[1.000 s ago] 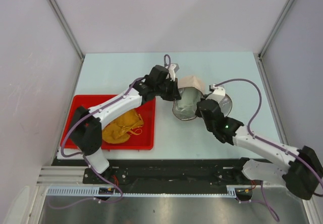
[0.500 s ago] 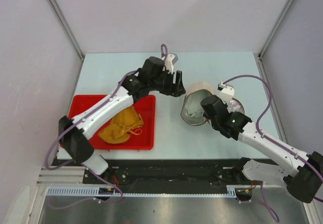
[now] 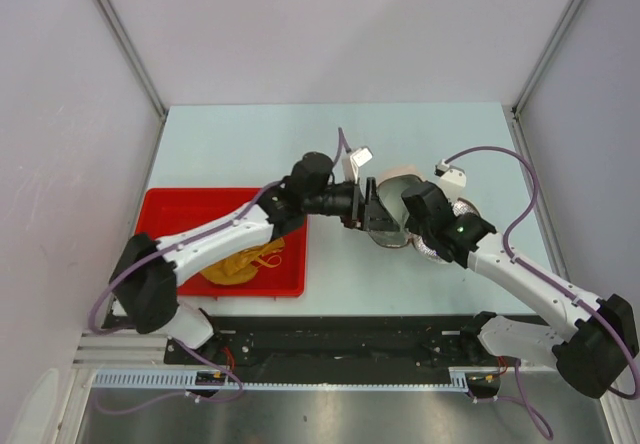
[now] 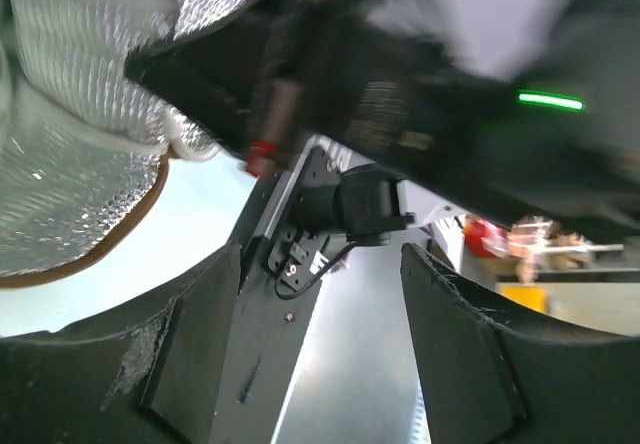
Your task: Unzip the laundry bag and remove the bra
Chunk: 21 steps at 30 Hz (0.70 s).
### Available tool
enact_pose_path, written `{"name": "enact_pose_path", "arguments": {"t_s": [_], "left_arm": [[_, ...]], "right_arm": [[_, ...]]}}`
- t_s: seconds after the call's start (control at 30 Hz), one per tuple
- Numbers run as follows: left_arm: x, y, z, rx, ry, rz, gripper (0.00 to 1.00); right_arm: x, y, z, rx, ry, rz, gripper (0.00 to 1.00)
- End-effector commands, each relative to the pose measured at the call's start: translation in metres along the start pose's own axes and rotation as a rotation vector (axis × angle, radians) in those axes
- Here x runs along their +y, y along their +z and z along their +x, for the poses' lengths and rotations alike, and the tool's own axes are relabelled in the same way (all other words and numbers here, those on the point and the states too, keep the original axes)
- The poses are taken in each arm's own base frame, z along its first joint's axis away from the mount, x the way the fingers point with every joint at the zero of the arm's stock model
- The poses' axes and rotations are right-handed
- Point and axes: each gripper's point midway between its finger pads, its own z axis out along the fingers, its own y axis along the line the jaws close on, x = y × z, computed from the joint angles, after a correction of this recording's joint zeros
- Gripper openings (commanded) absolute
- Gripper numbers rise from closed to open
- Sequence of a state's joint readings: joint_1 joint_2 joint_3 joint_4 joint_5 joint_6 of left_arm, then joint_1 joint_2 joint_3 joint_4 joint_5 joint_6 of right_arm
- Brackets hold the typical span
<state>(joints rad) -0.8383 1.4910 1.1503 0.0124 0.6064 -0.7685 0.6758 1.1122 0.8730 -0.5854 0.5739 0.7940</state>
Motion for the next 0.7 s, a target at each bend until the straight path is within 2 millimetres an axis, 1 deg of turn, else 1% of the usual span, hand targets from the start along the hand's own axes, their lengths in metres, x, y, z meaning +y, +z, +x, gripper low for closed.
{"name": "enact_pose_path", "arguments": {"t_s": [0.0, 0.07, 0.1, 0.13, 0.17, 0.27, 0.33, 0.37, 0.47, 0.5, 0.53, 0.57, 0.6, 0.63, 0.67], "left_arm": [[-0.008, 0.022, -0.009, -0.012, -0.058, 0.095, 0.69], [0.011, 0.037, -0.013, -0.025, -0.093, 0.044, 0.68], [0.016, 0.042, -0.015, -0.033, -0.103, 0.028, 0.68], [0.023, 0.047, -0.024, -0.062, -0.115, -0.009, 0.68], [0.034, 0.054, -0.025, -0.064, -0.130, -0.036, 0.68], [0.057, 0.063, -0.040, -0.135, -0.159, -0.146, 0.67], [0.069, 0.063, -0.045, -0.173, -0.178, -0.210, 0.66], [0.078, 0.063, -0.053, -0.221, -0.183, -0.253, 0.65], [0.090, 0.063, -0.059, -0.262, -0.197, -0.312, 0.62], [0.090, 0.062, -0.061, -0.272, -0.202, -0.315, 0.60], [0.093, 0.061, -0.059, -0.272, -0.206, -0.322, 0.58], [0.096, 0.058, -0.061, -0.291, -0.207, -0.338, 0.57], [0.095, 0.056, -0.063, -0.306, -0.204, -0.337, 0.57], [0.095, 0.051, -0.062, -0.317, -0.212, -0.344, 0.54], [0.094, 0.048, -0.064, -0.334, -0.209, -0.347, 0.54]], "right_arm": [[0.019, -0.009, -0.019, -0.025, 0.078, -0.069, 0.00], [0.020, -0.011, -0.019, -0.018, 0.085, -0.080, 0.00], [0.021, -0.012, -0.019, -0.019, 0.087, -0.085, 0.00], [0.022, -0.015, -0.021, -0.020, 0.094, -0.096, 0.00], [0.023, -0.016, -0.021, -0.020, 0.097, -0.103, 0.00], [0.024, -0.021, -0.023, -0.018, 0.109, -0.122, 0.00], [0.025, -0.025, -0.025, -0.023, 0.121, -0.140, 0.00], [0.026, -0.026, -0.026, -0.023, 0.125, -0.147, 0.00], [0.029, -0.031, -0.028, -0.025, 0.133, -0.169, 0.00], [0.028, -0.030, -0.027, -0.024, 0.130, -0.166, 0.00], [0.027, -0.031, -0.027, -0.021, 0.131, -0.165, 0.00], [0.026, -0.030, -0.026, -0.020, 0.131, -0.158, 0.00], [0.025, -0.031, -0.026, -0.017, 0.133, -0.157, 0.00], [0.024, -0.030, -0.025, -0.015, 0.132, -0.148, 0.00], [0.024, -0.030, -0.025, -0.016, 0.134, -0.149, 0.00]]}}
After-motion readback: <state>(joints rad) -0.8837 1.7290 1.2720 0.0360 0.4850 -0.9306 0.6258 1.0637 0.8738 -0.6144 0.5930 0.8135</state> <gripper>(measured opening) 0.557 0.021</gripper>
